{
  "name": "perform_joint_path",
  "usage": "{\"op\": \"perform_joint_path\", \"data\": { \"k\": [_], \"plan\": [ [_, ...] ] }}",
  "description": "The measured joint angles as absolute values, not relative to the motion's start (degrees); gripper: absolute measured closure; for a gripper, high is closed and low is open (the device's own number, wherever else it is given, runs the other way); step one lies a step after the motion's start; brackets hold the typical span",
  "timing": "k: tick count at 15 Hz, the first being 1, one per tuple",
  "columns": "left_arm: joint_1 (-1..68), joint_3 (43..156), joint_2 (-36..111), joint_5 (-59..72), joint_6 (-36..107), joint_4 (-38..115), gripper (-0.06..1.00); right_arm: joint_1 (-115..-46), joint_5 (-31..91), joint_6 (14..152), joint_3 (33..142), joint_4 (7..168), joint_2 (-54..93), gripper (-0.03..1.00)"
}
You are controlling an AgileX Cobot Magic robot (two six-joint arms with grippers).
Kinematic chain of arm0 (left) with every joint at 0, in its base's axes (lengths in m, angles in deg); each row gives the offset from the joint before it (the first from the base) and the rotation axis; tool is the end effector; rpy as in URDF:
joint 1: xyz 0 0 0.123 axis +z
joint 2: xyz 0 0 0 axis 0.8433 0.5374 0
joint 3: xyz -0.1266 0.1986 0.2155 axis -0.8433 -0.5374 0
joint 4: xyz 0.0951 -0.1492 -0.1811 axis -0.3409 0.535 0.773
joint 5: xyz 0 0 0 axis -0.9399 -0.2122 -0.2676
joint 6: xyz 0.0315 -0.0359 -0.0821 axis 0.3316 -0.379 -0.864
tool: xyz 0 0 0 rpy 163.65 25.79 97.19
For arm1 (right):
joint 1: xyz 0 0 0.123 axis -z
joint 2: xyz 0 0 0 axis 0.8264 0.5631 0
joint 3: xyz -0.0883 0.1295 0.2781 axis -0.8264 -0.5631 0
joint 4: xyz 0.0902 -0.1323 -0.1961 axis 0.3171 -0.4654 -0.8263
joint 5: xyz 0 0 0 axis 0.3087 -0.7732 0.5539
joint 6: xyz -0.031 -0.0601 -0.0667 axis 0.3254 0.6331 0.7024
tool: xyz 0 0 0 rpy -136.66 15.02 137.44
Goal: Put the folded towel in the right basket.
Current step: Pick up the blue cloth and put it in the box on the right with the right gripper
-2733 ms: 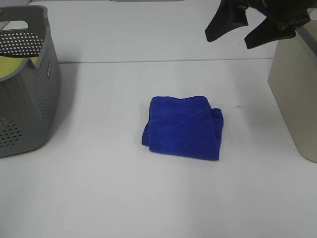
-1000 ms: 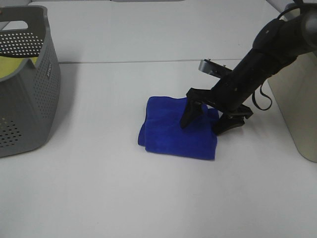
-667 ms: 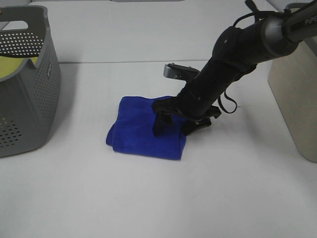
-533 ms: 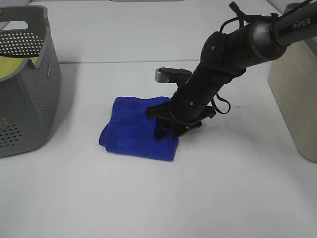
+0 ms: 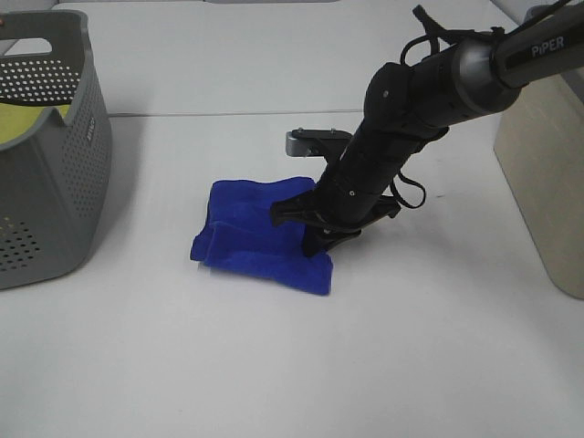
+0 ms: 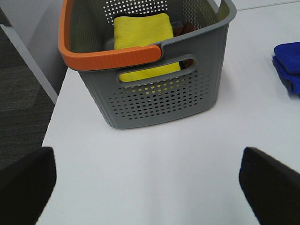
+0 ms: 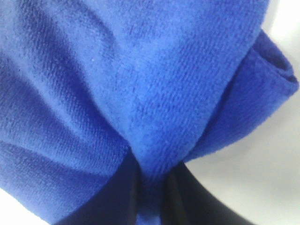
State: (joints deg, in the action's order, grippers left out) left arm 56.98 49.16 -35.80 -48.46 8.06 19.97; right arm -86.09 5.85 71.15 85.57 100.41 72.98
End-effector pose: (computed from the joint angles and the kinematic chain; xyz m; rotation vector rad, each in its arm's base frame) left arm -0.0349 0.0074 0.2811 0.1139 1.9961 0.1669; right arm 0.3728 0.2401 0.1078 -0.6393 2.8598 0.3984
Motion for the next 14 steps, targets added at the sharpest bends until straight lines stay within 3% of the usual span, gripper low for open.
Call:
{"op": "perform_joint_path", "data": {
  "k": [7,14],
  "plan": [
    [57.0,49.2,-35.8,-48.5,8.1,20.0,-0.04,-86.3,-1.8,71.1,84.2,95.0,65.1,0.85],
    [57.0,49.2,-35.8,-48.5,8.1,20.0,-0.04,-84.5,-5.8,71.1,84.2,87.6,44.6,0.85]
  ]
}}
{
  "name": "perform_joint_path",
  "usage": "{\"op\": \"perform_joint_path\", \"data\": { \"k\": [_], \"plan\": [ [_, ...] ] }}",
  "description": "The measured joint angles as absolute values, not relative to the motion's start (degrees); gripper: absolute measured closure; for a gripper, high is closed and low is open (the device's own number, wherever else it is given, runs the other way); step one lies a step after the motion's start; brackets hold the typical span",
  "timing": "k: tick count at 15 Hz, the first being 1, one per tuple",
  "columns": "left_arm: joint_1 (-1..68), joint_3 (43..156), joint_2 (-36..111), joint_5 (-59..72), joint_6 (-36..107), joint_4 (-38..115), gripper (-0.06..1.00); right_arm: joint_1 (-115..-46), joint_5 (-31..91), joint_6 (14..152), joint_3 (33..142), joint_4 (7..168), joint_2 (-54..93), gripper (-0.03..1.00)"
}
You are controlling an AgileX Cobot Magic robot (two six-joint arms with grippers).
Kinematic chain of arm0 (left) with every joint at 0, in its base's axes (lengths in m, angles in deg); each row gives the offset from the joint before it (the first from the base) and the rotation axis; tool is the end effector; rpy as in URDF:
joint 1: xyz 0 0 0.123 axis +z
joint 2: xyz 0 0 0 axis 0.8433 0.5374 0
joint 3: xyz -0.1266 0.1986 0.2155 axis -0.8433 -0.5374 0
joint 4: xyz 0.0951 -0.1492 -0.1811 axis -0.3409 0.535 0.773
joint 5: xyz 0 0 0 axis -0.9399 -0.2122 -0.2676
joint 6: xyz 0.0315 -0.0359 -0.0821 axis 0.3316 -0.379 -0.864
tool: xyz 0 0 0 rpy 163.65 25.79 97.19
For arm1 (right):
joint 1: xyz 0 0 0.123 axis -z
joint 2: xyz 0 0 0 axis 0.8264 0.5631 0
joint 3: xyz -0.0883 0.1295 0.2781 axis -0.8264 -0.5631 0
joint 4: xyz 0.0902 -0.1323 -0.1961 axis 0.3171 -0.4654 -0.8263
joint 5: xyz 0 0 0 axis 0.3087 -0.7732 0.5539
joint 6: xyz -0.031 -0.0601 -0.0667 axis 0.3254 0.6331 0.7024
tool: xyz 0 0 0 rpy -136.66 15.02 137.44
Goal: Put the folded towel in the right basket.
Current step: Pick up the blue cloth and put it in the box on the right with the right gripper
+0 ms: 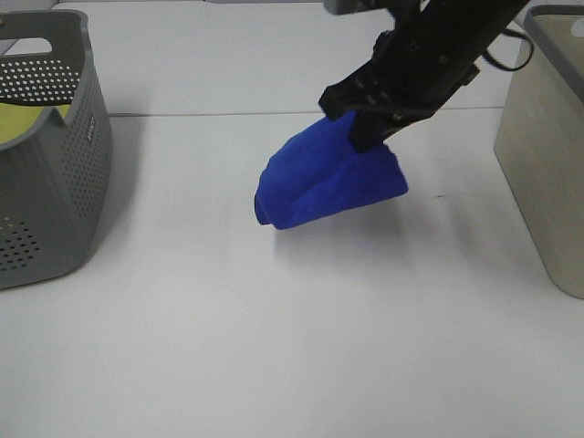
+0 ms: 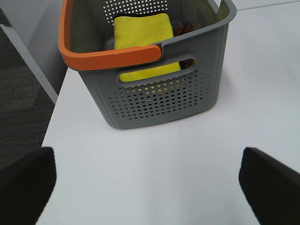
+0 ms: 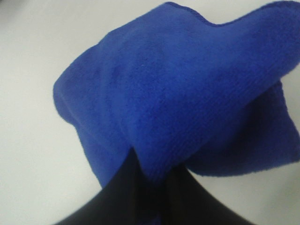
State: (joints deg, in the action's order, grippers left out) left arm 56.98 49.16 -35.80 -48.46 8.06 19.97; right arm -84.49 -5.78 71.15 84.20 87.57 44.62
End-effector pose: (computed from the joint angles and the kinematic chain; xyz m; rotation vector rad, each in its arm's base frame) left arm -0.0349 0.0074 0.2811 0.1139 1.9961 0.1669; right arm 0.3266 0.1900 0.2991 -0.8094 2.5293 0.2674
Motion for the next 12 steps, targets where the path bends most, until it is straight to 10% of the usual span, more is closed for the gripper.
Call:
{"op": "perform_joint_path", "data": {
  "k": [12],
  "plan": [
    [57.0,49.2,-35.8,-48.5,8.1,20.0,-0.04,-38.0,-0.7,69.7,84.2,113.4,37.4,0.85]
  ]
}}
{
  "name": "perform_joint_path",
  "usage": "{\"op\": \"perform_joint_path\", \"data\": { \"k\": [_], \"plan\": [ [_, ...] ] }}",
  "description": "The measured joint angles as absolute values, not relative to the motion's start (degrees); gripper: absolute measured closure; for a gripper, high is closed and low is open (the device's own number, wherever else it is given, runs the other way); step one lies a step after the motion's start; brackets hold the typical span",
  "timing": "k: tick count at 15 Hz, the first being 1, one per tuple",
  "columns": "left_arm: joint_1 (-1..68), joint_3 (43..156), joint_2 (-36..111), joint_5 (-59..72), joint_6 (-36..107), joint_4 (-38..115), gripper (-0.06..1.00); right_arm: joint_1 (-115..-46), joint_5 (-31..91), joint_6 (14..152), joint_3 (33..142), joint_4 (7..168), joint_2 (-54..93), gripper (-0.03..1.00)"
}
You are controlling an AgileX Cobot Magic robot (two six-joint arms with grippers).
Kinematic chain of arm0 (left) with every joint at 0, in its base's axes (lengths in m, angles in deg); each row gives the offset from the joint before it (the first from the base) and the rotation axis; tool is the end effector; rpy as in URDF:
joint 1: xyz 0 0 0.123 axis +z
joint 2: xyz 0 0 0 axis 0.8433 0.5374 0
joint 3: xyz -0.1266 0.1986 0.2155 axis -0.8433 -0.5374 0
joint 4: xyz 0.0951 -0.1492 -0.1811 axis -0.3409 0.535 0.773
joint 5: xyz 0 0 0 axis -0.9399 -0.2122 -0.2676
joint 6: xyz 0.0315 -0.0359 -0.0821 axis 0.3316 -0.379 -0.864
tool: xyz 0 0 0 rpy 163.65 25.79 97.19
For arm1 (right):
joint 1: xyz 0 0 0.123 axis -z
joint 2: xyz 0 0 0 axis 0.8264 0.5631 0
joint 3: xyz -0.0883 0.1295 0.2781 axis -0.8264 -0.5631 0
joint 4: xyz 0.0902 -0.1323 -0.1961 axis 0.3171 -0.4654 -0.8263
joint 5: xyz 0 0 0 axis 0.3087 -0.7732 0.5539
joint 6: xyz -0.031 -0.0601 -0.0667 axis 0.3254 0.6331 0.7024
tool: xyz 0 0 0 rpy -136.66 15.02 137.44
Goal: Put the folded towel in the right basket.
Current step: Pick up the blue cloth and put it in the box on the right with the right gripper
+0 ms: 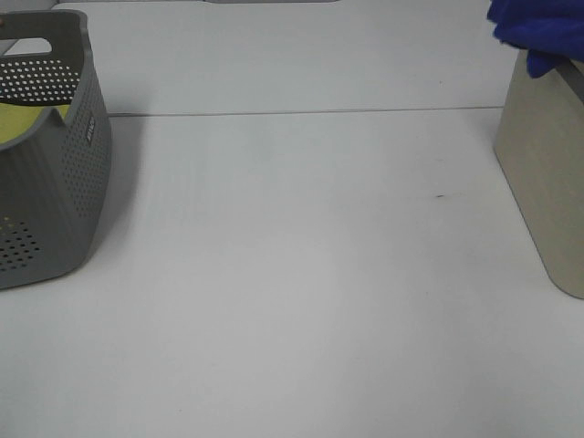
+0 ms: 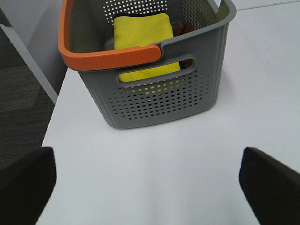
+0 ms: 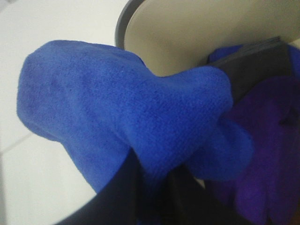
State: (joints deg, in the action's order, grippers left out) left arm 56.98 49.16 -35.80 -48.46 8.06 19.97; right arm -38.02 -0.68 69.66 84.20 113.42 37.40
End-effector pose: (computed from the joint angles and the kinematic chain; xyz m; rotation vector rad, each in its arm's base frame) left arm -0.0349 0.0074 0.2811 0.1139 1.9961 0.1669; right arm 0.3540 -0.0772 0.3600 0.5280 2.2520 0.4280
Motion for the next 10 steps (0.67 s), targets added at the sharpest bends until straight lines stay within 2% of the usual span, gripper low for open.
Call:
{"op": "perform_joint_path", "data": {
  "k": [4,10],
  "plan": [
    [57.0,49.2,-35.8,-48.5,8.1,20.0,-0.04,-30.8,2.6,69.6,84.2,119.8,37.4,0.85],
    [57.0,49.2,-35.8,-48.5,8.1,20.0,-0.04,-30.8,1.5,69.7,84.2,112.0,37.4,0.85]
  ]
}}
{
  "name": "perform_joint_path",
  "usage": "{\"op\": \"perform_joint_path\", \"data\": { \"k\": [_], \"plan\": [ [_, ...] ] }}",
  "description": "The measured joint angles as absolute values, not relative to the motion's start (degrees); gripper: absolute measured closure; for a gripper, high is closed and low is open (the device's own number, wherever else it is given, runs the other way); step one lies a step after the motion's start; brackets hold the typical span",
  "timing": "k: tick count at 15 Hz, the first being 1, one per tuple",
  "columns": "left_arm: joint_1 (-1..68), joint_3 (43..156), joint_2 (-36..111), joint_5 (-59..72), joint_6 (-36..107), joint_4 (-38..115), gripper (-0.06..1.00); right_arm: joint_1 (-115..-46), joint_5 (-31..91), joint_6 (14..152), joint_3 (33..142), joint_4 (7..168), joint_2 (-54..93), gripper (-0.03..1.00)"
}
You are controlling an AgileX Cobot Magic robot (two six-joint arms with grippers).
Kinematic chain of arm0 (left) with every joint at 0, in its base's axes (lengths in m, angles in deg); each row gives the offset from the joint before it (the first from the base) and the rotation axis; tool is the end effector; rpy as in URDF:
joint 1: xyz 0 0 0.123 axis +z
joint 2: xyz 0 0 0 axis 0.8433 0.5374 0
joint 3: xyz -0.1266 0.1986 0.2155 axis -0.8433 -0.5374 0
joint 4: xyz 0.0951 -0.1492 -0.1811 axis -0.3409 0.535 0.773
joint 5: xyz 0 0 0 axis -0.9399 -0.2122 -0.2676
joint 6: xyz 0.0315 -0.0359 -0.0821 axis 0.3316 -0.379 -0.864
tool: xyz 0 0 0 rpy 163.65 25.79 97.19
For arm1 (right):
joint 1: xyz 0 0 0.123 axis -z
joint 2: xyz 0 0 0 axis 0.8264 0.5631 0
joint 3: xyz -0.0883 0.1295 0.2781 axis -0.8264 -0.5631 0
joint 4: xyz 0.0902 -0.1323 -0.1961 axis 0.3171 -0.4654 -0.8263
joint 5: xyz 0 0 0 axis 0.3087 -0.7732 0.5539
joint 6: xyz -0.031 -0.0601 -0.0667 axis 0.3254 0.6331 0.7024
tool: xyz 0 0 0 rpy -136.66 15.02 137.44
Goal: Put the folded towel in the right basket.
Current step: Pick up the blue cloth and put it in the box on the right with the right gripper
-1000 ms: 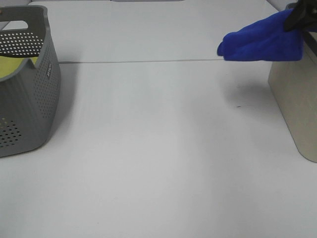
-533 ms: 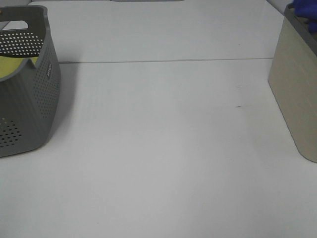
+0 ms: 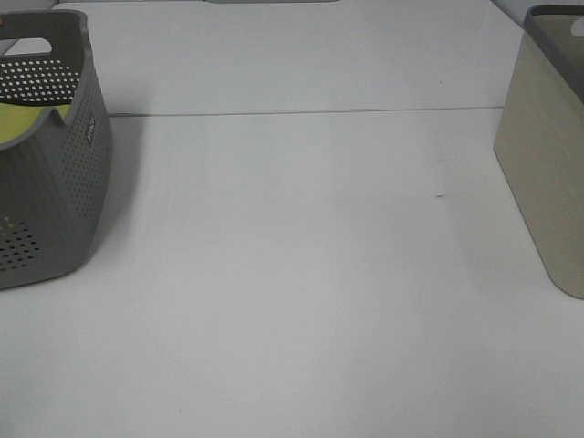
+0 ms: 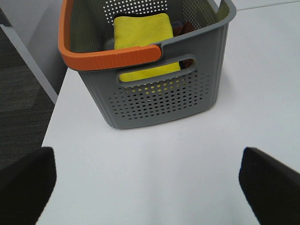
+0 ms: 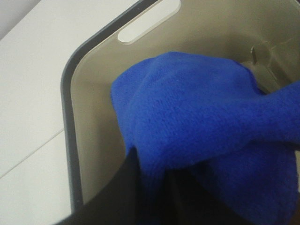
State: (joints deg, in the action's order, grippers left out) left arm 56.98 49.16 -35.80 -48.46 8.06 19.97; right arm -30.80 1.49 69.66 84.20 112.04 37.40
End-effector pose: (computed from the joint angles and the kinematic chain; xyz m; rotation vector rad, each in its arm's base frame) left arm -0.0349 0.0074 0.2811 0.1139 1.9961 0.1669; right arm 0.3426 -0.1246 0.3612 0.6576 2.1823 0.3174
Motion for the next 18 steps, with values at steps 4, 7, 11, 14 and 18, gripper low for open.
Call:
{"op": "perform_joint_path", "data": {
  "k": [4,7,11,14,18],
  "plan": [
    [57.0,49.2,-35.8,-48.5,8.1,20.0,-0.04,-30.8,-1.7,69.7,83.1,110.7,37.7,0.85],
    [57.0,49.2,-35.8,-48.5,8.1,20.0,-0.04,-30.8,-2.5,69.7,78.8,110.7,39.2,0.85],
    [57.0,49.2,-35.8,-48.5,8.1,20.0,-0.04,-30.8,-2.6,69.7,75.7,110.7,40.8,0.85],
    [57.0,49.2,-35.8,-48.5,8.1,20.0,-0.04,-30.8,-2.3,69.7,74.9,110.6,41.1,0.85],
    [57.0,49.2,-35.8,-48.5,8.1,20.0,-0.04,-30.8,-2.4,70.6,74.9,110.1,41.1,0.85]
  ]
}}
